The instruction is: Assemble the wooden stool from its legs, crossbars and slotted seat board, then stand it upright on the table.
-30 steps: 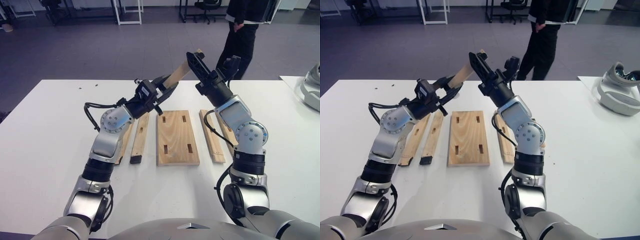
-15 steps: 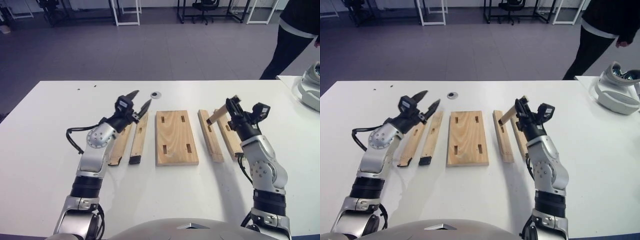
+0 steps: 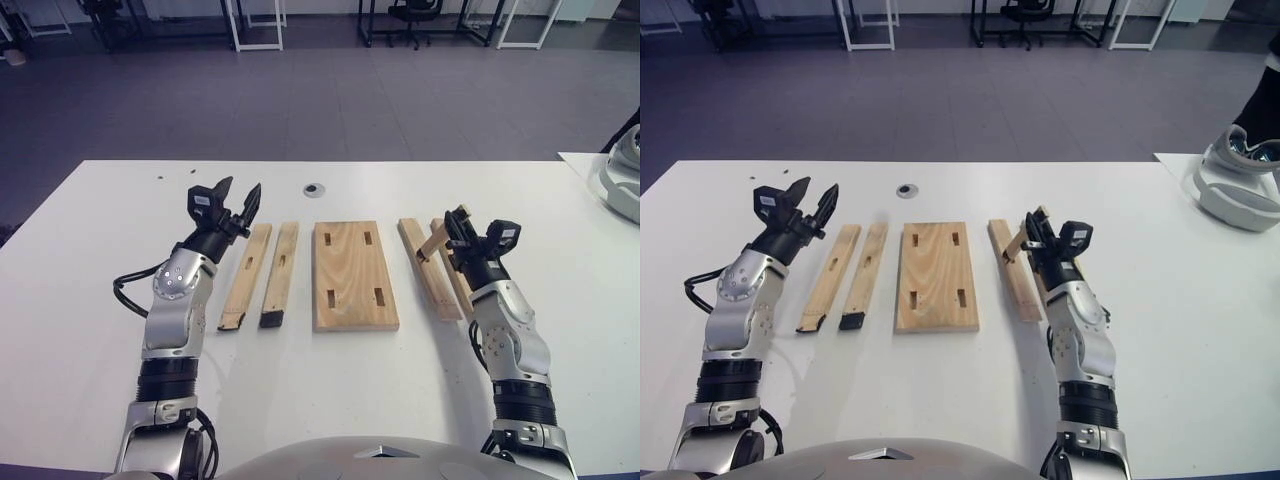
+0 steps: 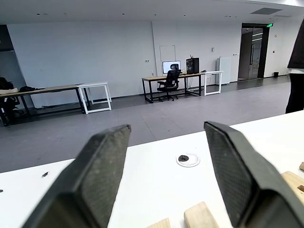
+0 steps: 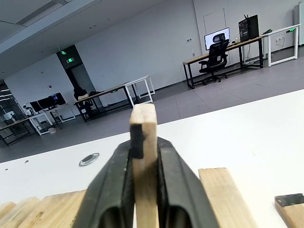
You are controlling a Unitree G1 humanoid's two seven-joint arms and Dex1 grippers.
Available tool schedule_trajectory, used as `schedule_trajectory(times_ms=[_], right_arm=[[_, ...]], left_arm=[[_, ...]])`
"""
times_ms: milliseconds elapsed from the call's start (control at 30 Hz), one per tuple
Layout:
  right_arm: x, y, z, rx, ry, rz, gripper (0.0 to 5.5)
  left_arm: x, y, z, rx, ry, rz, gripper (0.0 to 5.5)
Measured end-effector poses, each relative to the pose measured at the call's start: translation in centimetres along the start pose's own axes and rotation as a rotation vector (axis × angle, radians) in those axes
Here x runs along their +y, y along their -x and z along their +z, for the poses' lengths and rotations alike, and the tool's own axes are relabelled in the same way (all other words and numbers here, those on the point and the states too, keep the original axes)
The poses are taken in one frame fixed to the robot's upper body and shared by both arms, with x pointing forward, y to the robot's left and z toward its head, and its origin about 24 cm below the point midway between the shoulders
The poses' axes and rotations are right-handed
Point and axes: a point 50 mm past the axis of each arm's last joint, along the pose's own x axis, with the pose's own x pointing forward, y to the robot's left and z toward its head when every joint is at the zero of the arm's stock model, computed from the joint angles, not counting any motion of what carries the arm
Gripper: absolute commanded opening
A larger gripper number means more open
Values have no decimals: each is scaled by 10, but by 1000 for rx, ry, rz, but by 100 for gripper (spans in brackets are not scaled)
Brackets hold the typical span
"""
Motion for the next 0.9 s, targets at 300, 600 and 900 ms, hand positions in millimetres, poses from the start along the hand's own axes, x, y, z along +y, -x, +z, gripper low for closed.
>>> schedule_trajectory(times_ms=[300,600,900], right_arm=[[-1,2,11,-49,-26,52,40],[-14,4,1,-26,20,4,40],[-12,-2,-8,17,160,61,40]], left_arm=[[-1,2,-3,11,2,-5,285],[-3,1,-3,14,1,-12,285],[-4,1,-4,17,-4,-15,285]])
